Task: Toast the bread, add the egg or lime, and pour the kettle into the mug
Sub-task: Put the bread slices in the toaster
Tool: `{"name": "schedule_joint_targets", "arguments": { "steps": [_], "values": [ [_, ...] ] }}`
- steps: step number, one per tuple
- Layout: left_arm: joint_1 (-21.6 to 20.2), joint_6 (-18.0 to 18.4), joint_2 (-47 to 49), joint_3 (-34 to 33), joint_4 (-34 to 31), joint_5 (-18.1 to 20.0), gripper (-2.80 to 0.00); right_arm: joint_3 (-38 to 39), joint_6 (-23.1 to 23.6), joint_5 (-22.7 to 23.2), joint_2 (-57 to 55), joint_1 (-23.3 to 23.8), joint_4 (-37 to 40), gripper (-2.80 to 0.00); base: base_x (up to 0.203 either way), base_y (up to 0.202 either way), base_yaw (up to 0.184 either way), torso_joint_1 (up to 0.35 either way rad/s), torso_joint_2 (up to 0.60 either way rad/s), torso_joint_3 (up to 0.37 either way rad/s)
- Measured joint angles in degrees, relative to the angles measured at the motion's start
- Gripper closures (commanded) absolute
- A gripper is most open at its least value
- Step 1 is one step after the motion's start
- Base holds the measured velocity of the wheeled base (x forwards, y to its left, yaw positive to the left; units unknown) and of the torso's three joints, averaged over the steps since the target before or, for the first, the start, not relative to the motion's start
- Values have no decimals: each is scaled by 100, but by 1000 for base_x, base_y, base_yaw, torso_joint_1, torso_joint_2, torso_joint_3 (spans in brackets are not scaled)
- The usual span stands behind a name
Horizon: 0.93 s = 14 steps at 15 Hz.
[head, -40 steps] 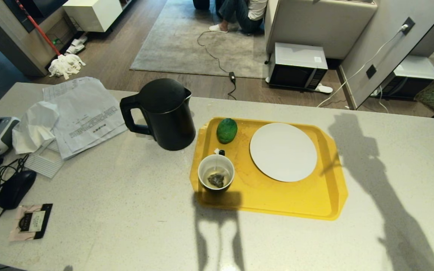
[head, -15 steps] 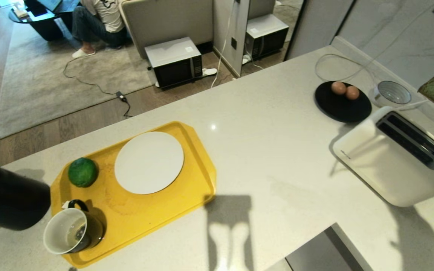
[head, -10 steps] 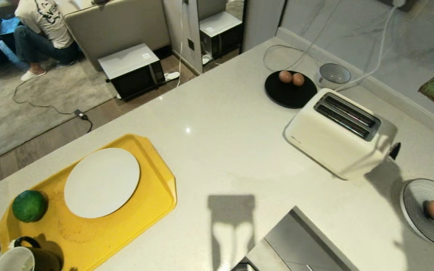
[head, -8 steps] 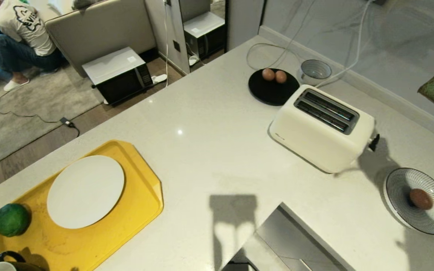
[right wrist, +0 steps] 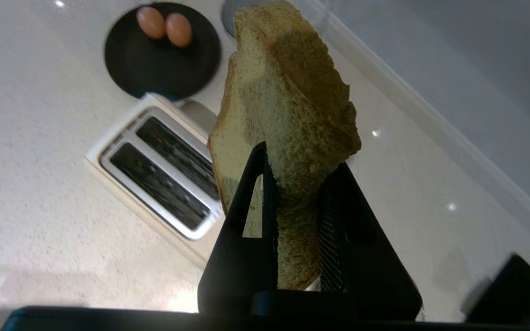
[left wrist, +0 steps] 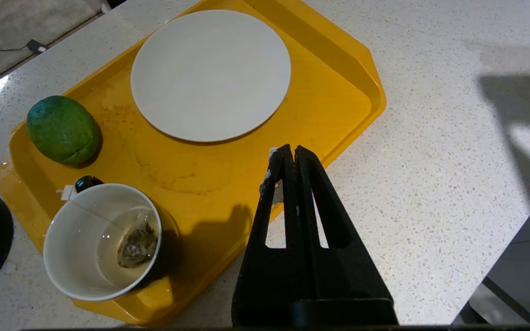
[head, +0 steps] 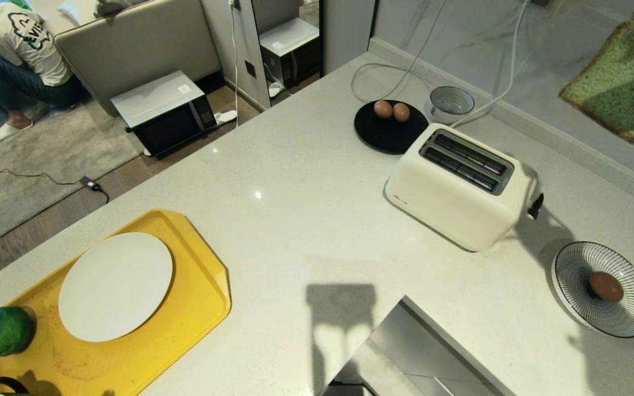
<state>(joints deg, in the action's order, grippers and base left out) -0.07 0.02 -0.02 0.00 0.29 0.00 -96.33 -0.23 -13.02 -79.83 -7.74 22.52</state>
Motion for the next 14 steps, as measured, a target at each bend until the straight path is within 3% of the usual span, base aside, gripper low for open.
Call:
{"name": "schedule_joint_targets", "arguments": {
  "steps": [5,9,14],
  "values": [
    [0,-2,2,0,0,0,0,28,397,356,-505,0,-477,0,0,0,0,0,0,0],
    [0,-2,1,0,0,0,0,209,451,665,-695,-39,-663,0,0,0,0,0,0,0],
    [0,-1,2,0,-2,0,0,641,722,766,-915,-190,-1511,0,0,0,0,0,0,0]
  ]
}}
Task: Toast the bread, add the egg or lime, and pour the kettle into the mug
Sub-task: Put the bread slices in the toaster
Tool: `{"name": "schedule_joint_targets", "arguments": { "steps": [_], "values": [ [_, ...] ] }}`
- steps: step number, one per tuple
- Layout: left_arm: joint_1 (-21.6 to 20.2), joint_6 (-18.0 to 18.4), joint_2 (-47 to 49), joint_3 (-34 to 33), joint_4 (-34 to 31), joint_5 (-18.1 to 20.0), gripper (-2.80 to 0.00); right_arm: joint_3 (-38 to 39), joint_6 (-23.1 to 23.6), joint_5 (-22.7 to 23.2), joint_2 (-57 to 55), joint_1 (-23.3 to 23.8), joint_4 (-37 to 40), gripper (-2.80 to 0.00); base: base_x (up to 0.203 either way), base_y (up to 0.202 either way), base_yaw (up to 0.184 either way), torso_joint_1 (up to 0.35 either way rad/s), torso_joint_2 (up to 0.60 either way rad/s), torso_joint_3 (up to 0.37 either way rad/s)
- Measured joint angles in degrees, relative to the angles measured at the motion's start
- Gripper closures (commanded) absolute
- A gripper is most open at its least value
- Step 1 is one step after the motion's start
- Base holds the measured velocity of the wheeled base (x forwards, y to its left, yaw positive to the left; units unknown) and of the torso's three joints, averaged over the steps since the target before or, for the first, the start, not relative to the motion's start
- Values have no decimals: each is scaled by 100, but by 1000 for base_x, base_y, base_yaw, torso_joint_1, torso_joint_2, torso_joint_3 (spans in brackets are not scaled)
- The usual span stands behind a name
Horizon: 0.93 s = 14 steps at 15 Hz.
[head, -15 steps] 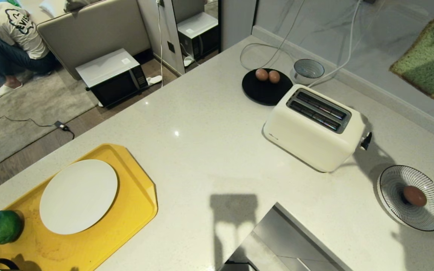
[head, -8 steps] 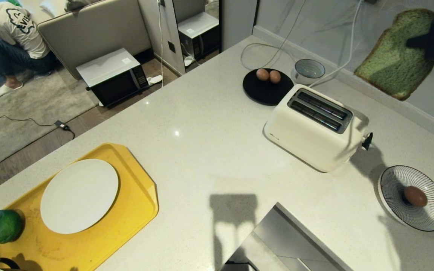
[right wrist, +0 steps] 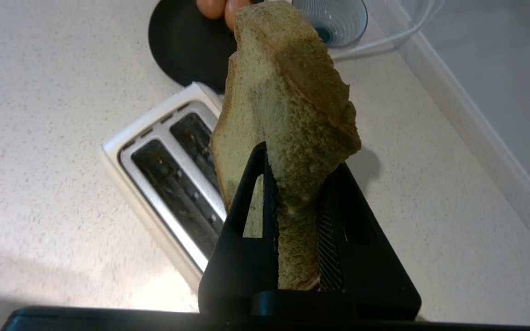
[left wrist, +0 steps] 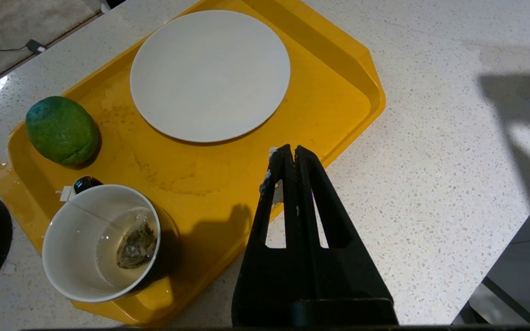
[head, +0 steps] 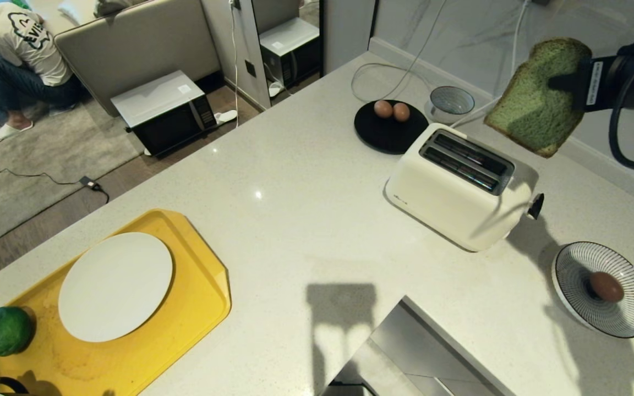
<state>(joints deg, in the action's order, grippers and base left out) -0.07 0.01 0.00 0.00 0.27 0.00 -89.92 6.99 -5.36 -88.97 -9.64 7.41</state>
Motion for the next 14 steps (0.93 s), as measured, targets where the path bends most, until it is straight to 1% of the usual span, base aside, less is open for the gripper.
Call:
{"name": "schedule_joint_targets", "arguments": {
  "steps": [4,6,8,14],
  "values": [
    [0,-1,-2,0,2,1,0,128,129,2,-356,0,-606,0,0,0,0,0,0,0],
    [0,-1,-2,0,2,1,0,146,160,0,-527,2,-784,0,0,0,0,0,0,0],
    [0,1,0,0,2,0,0,155,174,10,-660,11,-820,0,0,0,0,0,0,0],
    [0,1,-2,0,-1,0,0,229,198,256,-797,-7,-828,0,0,0,0,0,0,0]
  ]
}}
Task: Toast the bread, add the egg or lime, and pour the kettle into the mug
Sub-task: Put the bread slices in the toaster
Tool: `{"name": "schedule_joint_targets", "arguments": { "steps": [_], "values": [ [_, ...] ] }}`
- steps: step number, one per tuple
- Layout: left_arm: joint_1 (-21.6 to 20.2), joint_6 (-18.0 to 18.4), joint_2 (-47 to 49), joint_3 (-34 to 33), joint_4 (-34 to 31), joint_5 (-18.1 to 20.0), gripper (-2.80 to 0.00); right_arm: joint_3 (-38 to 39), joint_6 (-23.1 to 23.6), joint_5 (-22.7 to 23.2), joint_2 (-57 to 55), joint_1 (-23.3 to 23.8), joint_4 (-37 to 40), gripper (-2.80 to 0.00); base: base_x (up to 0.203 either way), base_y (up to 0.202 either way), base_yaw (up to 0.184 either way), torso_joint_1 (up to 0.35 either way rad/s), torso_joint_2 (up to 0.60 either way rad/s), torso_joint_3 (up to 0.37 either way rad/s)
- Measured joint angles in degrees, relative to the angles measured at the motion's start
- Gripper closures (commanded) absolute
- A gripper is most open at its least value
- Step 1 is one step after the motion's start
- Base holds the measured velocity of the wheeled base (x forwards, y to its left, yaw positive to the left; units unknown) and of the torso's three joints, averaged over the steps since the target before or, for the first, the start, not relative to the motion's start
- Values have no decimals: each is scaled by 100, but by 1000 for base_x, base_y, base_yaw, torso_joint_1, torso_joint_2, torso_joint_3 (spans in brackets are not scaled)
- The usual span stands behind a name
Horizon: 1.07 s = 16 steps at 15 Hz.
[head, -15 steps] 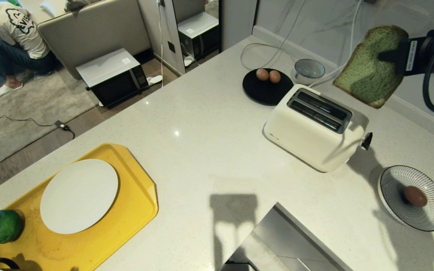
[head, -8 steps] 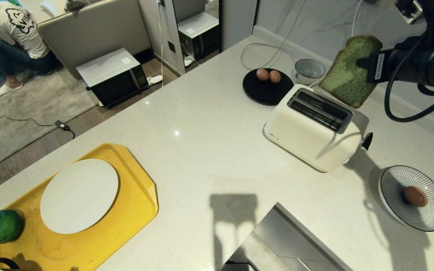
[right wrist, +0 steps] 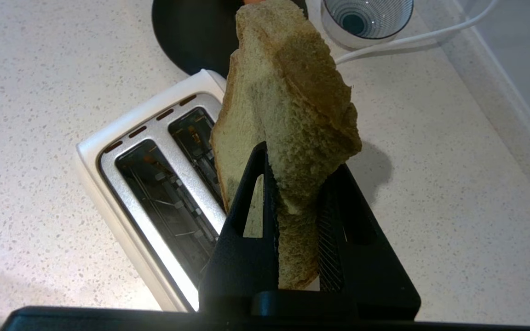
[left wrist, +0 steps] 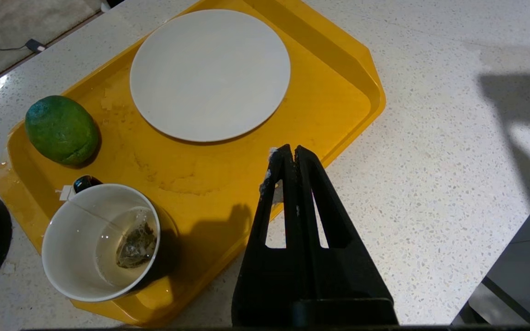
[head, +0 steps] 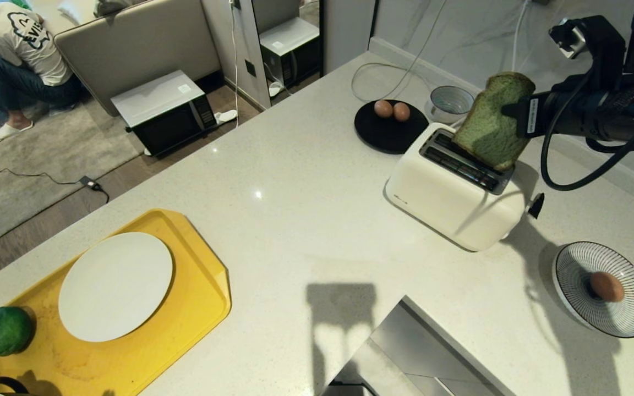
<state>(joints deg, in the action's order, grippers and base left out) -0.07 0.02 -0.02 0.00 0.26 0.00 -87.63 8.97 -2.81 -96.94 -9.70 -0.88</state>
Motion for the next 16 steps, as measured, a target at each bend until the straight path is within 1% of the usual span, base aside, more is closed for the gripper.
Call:
{"name": "schedule_joint_targets", "arguments": {
  "steps": [3,5,7,9,10,14,16],
  "values": [
    [0,-2,0,0,3,0,0,62,170,97,-6,-2,-74,0,0,0,0,0,0,0],
    [0,-1,0,0,4,0,0,210,274,144,-24,-5,-463,0,0,0,0,0,0,0],
    [0,-2,0,0,3,0,0,402,495,160,-55,-10,-846,0,0,0,0,0,0,0],
    [0,-1,0,0,5,0,0,508,537,297,-111,-7,-1082,0,0,0,0,0,0,0],
    [0,-2,0,0,2,0,0,530,549,374,-142,-5,-1088,0,0,0,0,0,0,0],
    [0,-2,0,0,4,0,0,558,541,413,-215,15,-1115,0,0,0,0,0,0,0],
    [0,-1,0,0,0,0,0,574,550,520,-226,30,-1122,0,0,0,0,0,0,0]
  ]
}}
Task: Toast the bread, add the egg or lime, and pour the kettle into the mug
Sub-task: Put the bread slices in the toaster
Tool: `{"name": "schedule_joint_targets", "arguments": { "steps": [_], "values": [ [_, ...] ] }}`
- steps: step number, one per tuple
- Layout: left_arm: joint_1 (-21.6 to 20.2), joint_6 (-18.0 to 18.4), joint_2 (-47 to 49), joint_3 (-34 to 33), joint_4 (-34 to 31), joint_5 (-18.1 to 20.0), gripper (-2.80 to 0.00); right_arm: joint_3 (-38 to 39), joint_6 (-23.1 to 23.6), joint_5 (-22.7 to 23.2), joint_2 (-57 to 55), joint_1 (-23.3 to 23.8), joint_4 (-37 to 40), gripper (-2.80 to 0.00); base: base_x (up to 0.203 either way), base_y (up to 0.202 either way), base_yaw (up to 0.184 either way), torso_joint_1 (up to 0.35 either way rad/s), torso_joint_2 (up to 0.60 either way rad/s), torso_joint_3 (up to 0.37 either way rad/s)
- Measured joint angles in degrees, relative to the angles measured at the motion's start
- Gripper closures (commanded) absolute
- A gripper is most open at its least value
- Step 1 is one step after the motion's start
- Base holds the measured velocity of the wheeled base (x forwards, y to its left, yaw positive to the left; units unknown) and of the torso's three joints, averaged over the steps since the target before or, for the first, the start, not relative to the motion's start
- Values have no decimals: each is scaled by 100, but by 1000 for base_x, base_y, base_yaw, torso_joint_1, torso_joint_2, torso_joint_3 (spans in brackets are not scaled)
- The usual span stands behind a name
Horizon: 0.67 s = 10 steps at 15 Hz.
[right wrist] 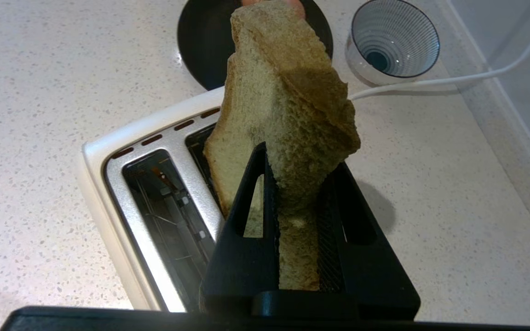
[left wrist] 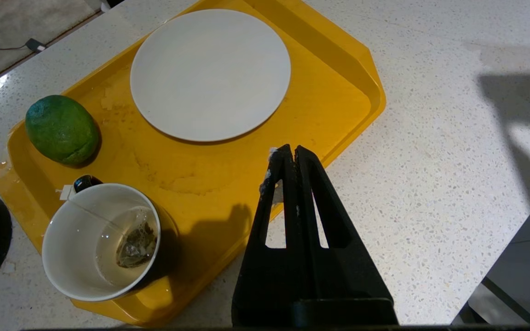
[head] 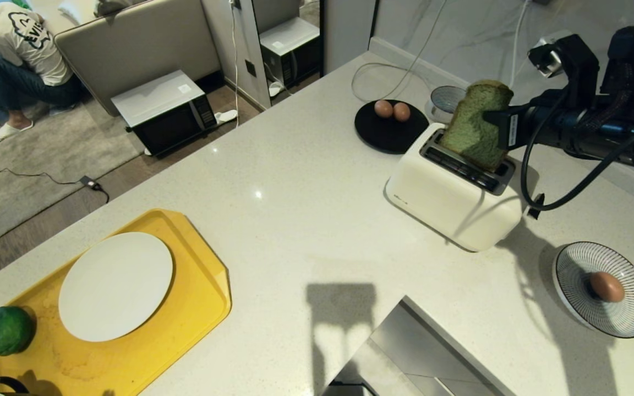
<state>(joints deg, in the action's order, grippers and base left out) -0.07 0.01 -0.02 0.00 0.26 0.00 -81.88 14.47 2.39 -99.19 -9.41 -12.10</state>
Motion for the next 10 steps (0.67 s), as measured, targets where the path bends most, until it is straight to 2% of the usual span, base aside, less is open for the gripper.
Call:
{"name": "schedule_joint_targets", "arguments": {
  "steps": [10],
  "values": [
    [0,1,0,0,1,0,0,479,151,265,-34,116,-863,0,0,0,0,0,0,0]
  ]
}}
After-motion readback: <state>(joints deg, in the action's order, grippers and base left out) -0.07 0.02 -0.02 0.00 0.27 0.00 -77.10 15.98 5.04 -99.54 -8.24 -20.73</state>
